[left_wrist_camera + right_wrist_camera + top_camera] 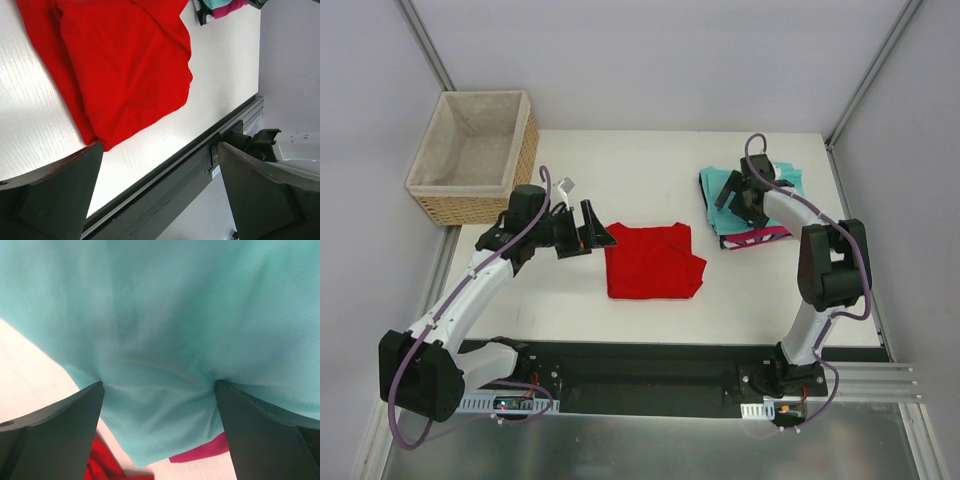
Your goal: Fold and stack the t-shirts
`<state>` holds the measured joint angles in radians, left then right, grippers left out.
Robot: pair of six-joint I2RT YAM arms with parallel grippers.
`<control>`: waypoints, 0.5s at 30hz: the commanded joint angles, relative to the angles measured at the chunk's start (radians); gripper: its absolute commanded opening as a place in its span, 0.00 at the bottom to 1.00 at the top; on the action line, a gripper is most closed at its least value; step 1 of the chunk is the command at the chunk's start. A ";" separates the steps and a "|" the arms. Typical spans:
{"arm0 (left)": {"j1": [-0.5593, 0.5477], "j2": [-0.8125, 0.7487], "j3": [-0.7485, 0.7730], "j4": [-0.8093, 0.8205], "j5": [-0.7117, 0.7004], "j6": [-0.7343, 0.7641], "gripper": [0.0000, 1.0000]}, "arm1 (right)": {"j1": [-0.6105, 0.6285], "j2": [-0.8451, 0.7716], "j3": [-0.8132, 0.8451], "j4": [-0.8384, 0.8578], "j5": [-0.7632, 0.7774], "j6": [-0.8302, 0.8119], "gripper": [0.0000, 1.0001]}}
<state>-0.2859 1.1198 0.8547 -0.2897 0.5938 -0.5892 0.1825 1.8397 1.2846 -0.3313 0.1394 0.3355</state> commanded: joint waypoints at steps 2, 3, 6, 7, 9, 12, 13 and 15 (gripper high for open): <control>0.010 -0.052 -0.011 0.000 0.009 0.012 0.99 | 0.135 -0.008 -0.093 -0.126 -0.037 0.155 0.98; 0.010 -0.058 -0.011 -0.003 0.009 0.012 1.00 | 0.152 -0.008 -0.097 -0.126 -0.031 0.166 0.98; 0.010 -0.074 -0.017 -0.014 0.014 0.017 0.99 | 0.209 0.009 -0.094 -0.127 -0.014 0.195 0.98; 0.011 -0.080 -0.017 -0.017 0.014 0.017 0.99 | 0.219 0.015 -0.093 -0.129 -0.011 0.200 0.98; 0.011 -0.095 -0.023 -0.025 0.014 0.023 0.99 | 0.238 0.020 -0.093 -0.135 -0.001 0.209 0.98; 0.011 -0.114 -0.036 -0.037 0.012 0.025 0.99 | 0.241 -0.005 -0.106 -0.143 0.014 0.209 0.98; 0.011 -0.117 -0.040 -0.040 0.011 0.026 0.99 | 0.242 -0.014 -0.120 -0.146 0.022 0.206 0.98; 0.011 -0.120 -0.051 -0.042 0.012 0.020 0.99 | 0.242 -0.048 -0.133 -0.158 0.054 0.201 0.98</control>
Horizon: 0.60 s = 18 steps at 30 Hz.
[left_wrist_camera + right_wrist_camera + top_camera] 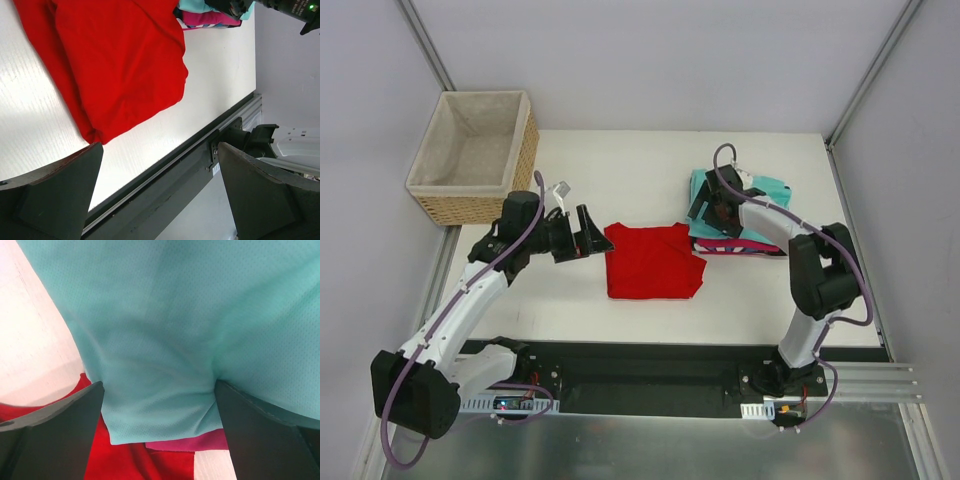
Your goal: Fold and stack the t-shirts
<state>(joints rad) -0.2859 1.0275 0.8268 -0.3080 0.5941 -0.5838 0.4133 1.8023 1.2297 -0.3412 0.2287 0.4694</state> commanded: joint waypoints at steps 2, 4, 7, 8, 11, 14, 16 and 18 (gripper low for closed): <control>0.011 -0.030 -0.035 -0.023 0.012 0.012 0.99 | 0.010 -0.030 -0.085 -0.163 0.003 0.052 0.98; 0.011 -0.033 -0.041 -0.022 0.016 0.007 0.99 | 0.005 -0.046 -0.088 -0.174 0.018 0.041 0.98; 0.011 -0.053 -0.043 -0.025 0.015 -0.004 0.99 | -0.001 -0.060 -0.102 -0.179 0.026 0.035 0.98; 0.011 -0.058 -0.045 -0.023 0.015 -0.008 0.99 | -0.001 -0.066 -0.105 -0.179 0.027 0.029 0.98; 0.011 -0.072 -0.043 -0.025 0.021 -0.022 0.99 | 0.005 -0.109 -0.096 -0.177 0.044 0.006 0.98; 0.010 -0.060 -0.028 -0.020 0.024 -0.030 0.99 | 0.013 -0.171 -0.047 -0.197 0.072 -0.020 0.98; 0.010 -0.037 -0.015 0.015 0.039 -0.033 0.99 | 0.013 -0.204 0.000 -0.209 0.081 -0.047 0.98; 0.007 0.020 -0.020 0.084 0.091 -0.043 0.99 | 0.013 -0.247 0.058 -0.239 0.087 -0.080 0.98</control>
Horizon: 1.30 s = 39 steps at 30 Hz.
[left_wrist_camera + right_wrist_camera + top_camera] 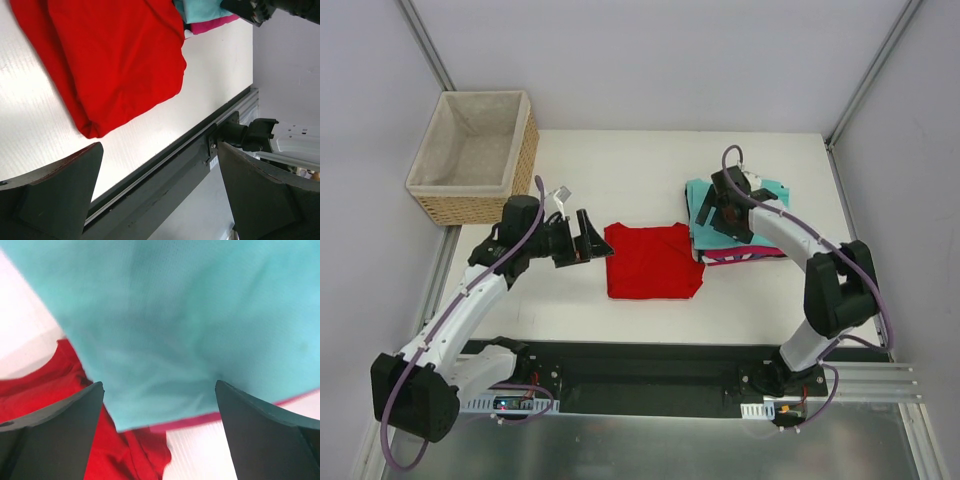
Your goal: Fold and stack the t-shirts
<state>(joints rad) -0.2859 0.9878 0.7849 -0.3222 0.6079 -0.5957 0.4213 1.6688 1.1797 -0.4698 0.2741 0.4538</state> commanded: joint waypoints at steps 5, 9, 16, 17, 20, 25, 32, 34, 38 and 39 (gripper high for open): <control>-0.047 0.173 -0.009 0.225 0.073 -0.075 0.99 | 0.007 -0.225 0.144 -0.151 0.062 -0.118 0.99; -0.157 0.279 -0.009 0.317 0.040 -0.101 0.99 | 0.005 -0.308 0.117 -0.171 0.097 -0.142 0.99; -0.269 0.462 -0.027 0.518 0.013 -0.193 0.99 | -0.007 -0.365 0.032 -0.173 0.129 -0.161 1.00; -0.275 0.469 -0.032 0.544 0.010 -0.197 0.99 | -0.010 -0.369 0.023 -0.174 0.123 -0.162 1.00; -0.276 0.503 -0.064 0.583 -0.002 -0.217 0.99 | -0.024 -0.388 0.011 -0.178 0.125 -0.170 1.00; -0.279 0.574 -0.124 0.624 -0.042 -0.230 0.99 | -0.044 -0.412 -0.003 -0.176 0.109 -0.178 1.00; -0.277 0.618 -0.214 0.620 -0.144 -0.251 0.99 | -0.049 -0.426 -0.018 -0.176 0.096 -0.179 1.00; -0.277 0.614 -0.239 0.600 -0.164 -0.253 0.99 | -0.050 -0.428 -0.023 -0.175 0.091 -0.176 1.00; -0.277 0.577 -0.289 0.569 -0.203 -0.250 0.99 | -0.049 -0.428 -0.025 -0.174 0.085 -0.173 1.00; -0.277 0.551 -0.299 0.562 -0.214 -0.251 0.99 | -0.049 -0.426 -0.026 -0.174 0.080 -0.172 1.00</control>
<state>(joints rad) -0.5621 1.5566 0.5728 0.3798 0.5209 -0.8680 0.3767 1.2728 1.1606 -0.6411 0.3622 0.2932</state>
